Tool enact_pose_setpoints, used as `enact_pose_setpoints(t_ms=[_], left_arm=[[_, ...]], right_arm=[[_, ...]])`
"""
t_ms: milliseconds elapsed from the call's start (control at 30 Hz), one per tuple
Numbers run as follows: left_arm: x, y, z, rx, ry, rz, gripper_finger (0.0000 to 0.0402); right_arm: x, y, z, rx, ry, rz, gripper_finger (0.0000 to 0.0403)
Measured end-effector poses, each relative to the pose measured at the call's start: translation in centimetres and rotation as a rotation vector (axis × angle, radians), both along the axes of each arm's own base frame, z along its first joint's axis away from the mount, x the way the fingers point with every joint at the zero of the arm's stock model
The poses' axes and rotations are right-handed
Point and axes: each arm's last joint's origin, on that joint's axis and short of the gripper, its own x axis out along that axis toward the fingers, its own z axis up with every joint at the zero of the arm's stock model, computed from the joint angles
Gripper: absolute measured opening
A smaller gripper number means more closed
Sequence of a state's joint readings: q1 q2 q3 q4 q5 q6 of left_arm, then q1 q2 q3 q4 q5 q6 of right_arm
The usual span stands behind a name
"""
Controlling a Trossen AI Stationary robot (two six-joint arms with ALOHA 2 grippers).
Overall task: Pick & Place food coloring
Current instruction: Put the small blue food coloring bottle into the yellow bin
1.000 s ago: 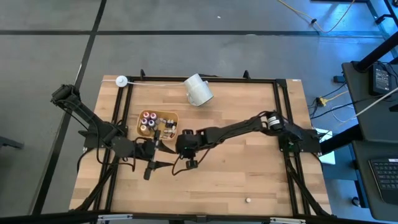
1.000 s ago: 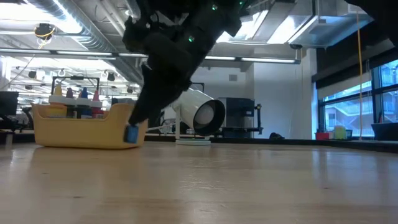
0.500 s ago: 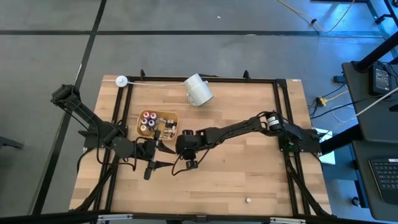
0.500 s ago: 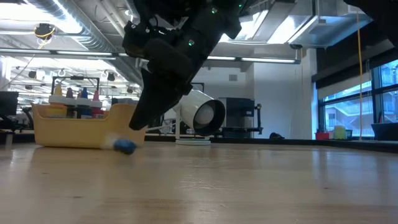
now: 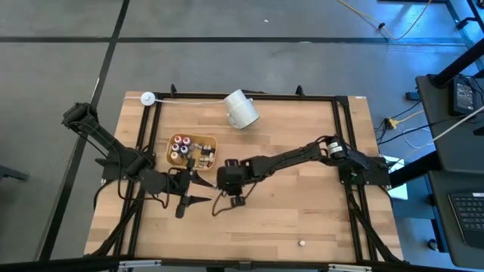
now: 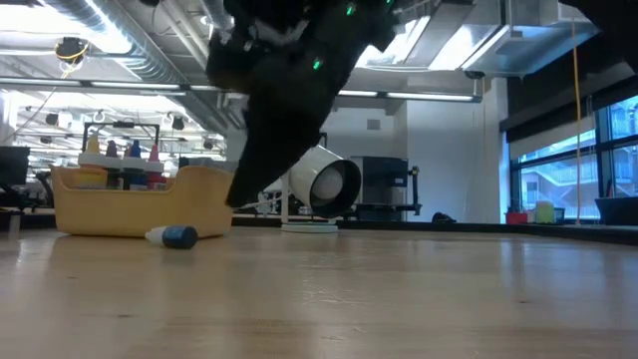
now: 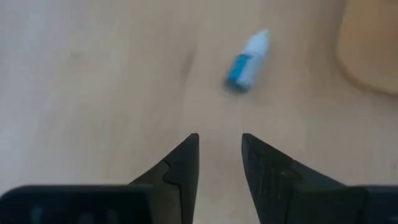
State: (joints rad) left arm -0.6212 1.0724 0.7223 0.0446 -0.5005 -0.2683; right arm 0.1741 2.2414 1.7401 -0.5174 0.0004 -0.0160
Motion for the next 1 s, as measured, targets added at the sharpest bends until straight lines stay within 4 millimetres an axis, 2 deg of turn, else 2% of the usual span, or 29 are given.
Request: enact_pose_setpoints(t_ms=[167,333,500,567,733,867,1000], left_arm=[[0.3,0.0,-1.3,0.056,0.073,0.047,0.0201],[1.2,-0.5,-2.7,0.110,0.119,0.086,0.0202],[2.2,-1.3,-4.9,0.181,0.195,0.074,0.0201],[2.5,-1.6,-5.8,0.202,0.227,0.066,0.0200],[2.7,-1.4,-7.7,0.254,0.347,0.057,0.0198],[3.2,-0.3,-8.6,0.248,0.422,0.108,0.0198],[4.1,1.1,-9.6,0.239,0.496,0.138,0.0198]], right_arm=[[-2.4,2.5,2.9,-0.034,0.059,0.039,0.0120],[-5.4,6.0,6.1,-0.125,0.066,0.063,0.0119],[-9.1,10.1,7.7,-0.144,0.085,0.160,0.0119],[-10.7,11.0,7.8,-0.124,0.078,0.166,0.0119],[-14.8,11.5,7.3,-0.060,-0.038,0.110,0.0119],[-17.6,10.6,6.4,0.011,-0.189,0.060,0.0119],[-19.7,9.2,4.9,0.096,-0.321,0.031,0.0119]])
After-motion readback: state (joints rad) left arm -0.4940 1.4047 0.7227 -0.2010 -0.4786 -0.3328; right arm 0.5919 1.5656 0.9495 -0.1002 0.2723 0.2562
